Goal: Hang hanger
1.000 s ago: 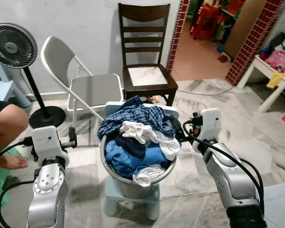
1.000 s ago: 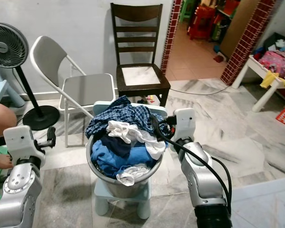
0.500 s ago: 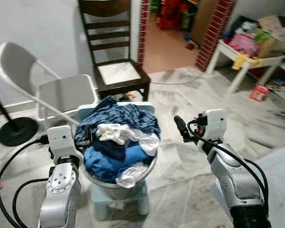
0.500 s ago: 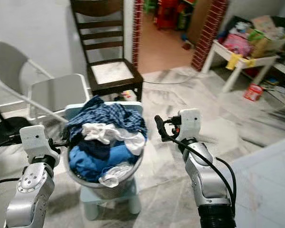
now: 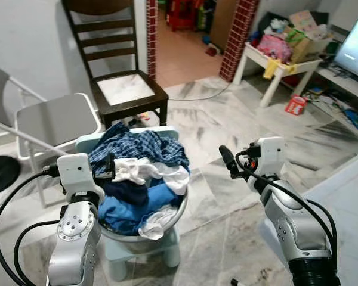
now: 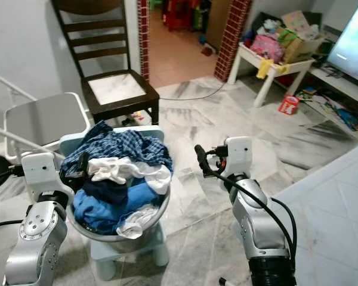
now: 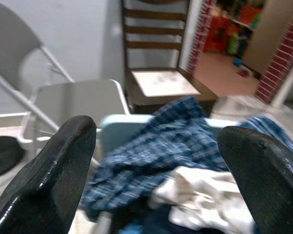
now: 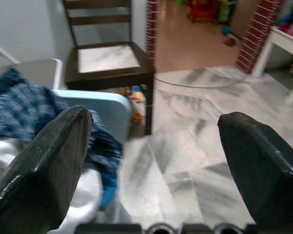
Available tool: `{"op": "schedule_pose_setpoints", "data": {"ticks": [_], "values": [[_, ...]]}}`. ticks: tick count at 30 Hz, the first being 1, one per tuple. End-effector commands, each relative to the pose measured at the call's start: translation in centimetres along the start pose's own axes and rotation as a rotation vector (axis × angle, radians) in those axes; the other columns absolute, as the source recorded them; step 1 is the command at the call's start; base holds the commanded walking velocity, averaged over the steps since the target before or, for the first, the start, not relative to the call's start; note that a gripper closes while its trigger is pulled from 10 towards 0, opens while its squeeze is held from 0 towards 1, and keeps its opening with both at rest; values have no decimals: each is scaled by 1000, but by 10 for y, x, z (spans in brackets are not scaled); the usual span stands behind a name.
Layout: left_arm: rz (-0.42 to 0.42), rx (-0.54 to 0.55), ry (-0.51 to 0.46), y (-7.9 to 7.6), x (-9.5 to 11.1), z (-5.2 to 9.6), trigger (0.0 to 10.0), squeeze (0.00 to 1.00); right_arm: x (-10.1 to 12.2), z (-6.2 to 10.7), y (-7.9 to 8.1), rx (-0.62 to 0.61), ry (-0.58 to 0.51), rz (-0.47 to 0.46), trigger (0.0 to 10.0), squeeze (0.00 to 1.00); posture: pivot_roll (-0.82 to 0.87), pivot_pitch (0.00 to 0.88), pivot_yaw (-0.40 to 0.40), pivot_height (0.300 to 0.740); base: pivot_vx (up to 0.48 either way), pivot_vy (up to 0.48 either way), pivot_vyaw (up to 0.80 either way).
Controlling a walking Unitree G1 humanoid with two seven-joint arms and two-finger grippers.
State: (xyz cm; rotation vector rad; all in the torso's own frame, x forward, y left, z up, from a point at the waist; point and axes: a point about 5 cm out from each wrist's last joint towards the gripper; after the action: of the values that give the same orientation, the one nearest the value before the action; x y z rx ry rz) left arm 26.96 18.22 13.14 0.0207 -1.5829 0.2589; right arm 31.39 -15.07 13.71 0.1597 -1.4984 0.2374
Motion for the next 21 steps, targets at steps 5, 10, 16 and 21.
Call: {"op": "schedule_pose_setpoints", "data": {"ticks": [5, 10, 16, 21], "values": [[7, -20, -21, -6, 6, 4, 10000, 0, 15, 0, 0, -3, -60, 5, 10000, 0, -10, 62, -75, 740, 0, 0, 0], [21, -28, -54, -8, 20, 16, 10000, 0, 26, 3, -5, -17, -97, 9, 10000, 0, -5, 56, -68, 740, 254, 0, 0], [18, -29, -39, -7, 16, 24, 10000, 0, 20, 5, -8, -26, -79, 9, 10000, 0, 2, 52, -69, 740, 298, 0, 0], [14, -34, -27, -9, 13, 23, 10000, 0, 21, 2, -3, -16, -85, 5, 10000, 0, 6, 48, -67, 740, 302, 0, 0]]}}
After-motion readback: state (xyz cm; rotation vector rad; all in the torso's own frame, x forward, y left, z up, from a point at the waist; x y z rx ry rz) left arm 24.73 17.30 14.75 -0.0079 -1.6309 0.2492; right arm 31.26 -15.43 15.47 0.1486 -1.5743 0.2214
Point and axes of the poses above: a point about 5 cm out from each wrist's last joint towards the gripper, its own z axis pointing back from the gripper into the wrist, its own x axis along the axis of the wrist's last joint, y = z × x, and after that the axes turned 6 degrees about z, right-handed
